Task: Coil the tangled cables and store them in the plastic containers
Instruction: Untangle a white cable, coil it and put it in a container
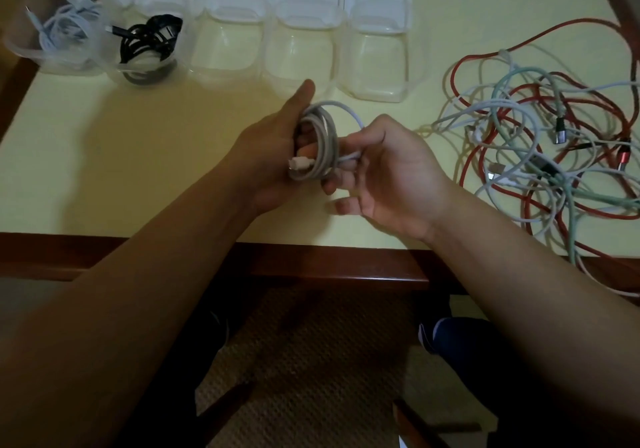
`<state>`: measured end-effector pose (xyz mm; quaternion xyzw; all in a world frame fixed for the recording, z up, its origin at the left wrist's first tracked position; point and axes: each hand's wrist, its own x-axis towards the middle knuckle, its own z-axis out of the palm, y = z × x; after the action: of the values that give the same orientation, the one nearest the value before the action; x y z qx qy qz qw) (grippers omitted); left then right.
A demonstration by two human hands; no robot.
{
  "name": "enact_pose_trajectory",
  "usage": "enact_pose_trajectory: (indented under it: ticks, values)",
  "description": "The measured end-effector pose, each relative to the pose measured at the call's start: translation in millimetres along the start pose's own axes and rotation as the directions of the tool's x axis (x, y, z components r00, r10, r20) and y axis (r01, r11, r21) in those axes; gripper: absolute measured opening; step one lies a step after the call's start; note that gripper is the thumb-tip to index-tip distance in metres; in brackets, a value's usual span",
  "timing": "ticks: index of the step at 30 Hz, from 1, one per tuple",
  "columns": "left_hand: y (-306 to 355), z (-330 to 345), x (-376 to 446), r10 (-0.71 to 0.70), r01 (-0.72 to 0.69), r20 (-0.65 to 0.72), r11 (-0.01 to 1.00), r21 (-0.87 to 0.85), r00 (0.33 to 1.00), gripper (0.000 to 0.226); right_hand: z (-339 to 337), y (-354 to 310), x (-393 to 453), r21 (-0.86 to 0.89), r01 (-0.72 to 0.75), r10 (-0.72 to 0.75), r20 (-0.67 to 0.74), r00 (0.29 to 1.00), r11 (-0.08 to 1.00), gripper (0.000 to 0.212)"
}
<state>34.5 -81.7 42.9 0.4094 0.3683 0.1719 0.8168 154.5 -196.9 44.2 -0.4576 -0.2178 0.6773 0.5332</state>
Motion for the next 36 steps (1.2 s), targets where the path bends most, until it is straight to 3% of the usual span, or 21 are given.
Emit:
enact_pose_trajectory:
  ticks: [2, 5, 9, 12, 15, 20, 23, 26, 28, 31, 34, 36]
  values:
    - [0.6, 5.2, -6.1, 0.021, -0.023, 0.025, 0.996, 0.082, 0.999, 0.059, 3.2, 4.6, -0.8, -0.079, 0.025, -0.021, 0.048, 0.999, 0.997, 0.023]
    - [-0.4, 8.8, -9.3, 0.098, -0.085, -0.064, 0.979, 0.184, 0.993, 0.059, 9.3, 11.6, -0.4, -0.168, 0.106, -0.106, 0.012, 0.994, 0.980, 0.005]
    - [-0.8, 14.6, -11.4, 0.163, -0.132, -0.137, 0.968, 0.213, 0.977, 0.062, 13.0, 14.6, 2.3, 0.016, 0.087, -0.086, -0.037, 0.996, 0.996, 0.007]
    - [0.1, 17.3, -12.4, 0.190, -0.144, -0.161, 0.956, 0.257, 0.968, 0.063, 16.5, 14.5, 3.0, 0.072, 0.082, -0.079, -0.050, 0.996, 0.994, 0.021]
    - [3.5, 13.9, -10.5, 0.223, -0.179, -0.163, 0.952, 0.248, 0.961, 0.055, 16.3, 7.6, 0.0, 0.056, 0.106, -0.100, -0.104, 0.990, 0.993, 0.051]
    - [3.4, 11.6, -9.8, 0.244, -0.176, -0.335, 0.959, 0.221, 0.910, 0.047, 18.6, -3.0, -17.4, -0.301, 0.096, -0.129, -0.094, 0.987, 0.949, 0.082]
    - [3.9, 17.1, -11.1, 0.246, -0.197, -0.357, 0.966, 0.167, 0.901, 0.048, 26.5, -2.5, -28.8, -0.409, 0.147, -0.194, -0.077, 0.978, 0.901, 0.095]
    - [7.5, 19.5, -11.4, 0.316, -0.257, -0.406, 0.947, 0.194, 0.858, 0.054, 22.5, -5.3, -34.7, -0.586, 0.179, -0.301, -0.117, 0.946, 0.790, 0.102]
    - [11.6, 13.4, -9.3, 0.359, -0.296, -0.461, 0.933, 0.204, 0.812, 0.055, 13.4, -8.7, -34.7, -0.641, 0.112, -0.303, -0.196, 0.932, 0.759, 0.091]
    - [18.2, -0.2, -4.7, 0.390, -0.352, -0.498, 0.920, 0.174, 0.774, 0.059, 7.7, -5.3, -34.8, -0.549, 0.025, -0.174, -0.222, 0.959, 0.836, 0.052]
    - [19.5, -8.8, -1.1, 0.444, -0.368, -0.504, 0.896, 0.249, 0.741, 0.055, 11.7, 8.5, -33.3, -0.702, 0.056, -0.249, -0.177, 0.952, 0.710, 0.035]
    - [16.0, -9.4, -1.3, 0.510, -0.374, -0.466, 0.856, 0.357, 0.723, 0.056, 15.6, 9.8, -30.1, -0.690, 0.079, -0.287, -0.191, 0.939, 0.720, 0.022]
